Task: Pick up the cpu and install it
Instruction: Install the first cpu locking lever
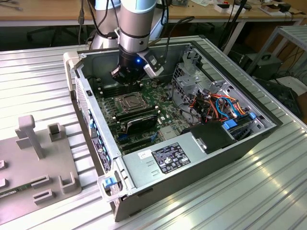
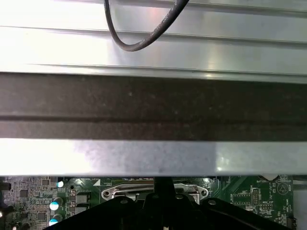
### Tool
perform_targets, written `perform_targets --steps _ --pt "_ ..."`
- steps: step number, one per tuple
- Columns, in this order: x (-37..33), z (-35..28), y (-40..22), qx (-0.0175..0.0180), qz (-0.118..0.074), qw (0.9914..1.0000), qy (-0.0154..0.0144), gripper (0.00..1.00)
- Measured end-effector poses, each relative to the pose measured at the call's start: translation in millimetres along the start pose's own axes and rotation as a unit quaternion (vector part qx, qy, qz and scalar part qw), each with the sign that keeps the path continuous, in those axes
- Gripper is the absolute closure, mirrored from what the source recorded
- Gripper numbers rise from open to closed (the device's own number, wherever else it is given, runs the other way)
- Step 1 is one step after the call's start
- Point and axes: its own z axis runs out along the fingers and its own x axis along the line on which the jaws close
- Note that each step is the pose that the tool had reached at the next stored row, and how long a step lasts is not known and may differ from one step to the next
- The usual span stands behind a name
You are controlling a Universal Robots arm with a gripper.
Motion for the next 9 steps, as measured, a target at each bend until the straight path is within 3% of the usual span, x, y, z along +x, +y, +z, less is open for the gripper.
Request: perform_targets --steps 1,6,9 --pt "-0.4 -4.6 0.4 0.0032 0.000 0.99999 0.0007 0.89" --pt "-0.4 -5.1 0.4 0.0096 0.000 0.99994 0.0055 0.89" --pt "-0.4 -5.1 0.4 0.0104 0.000 0.99993 0.0056 0.89"
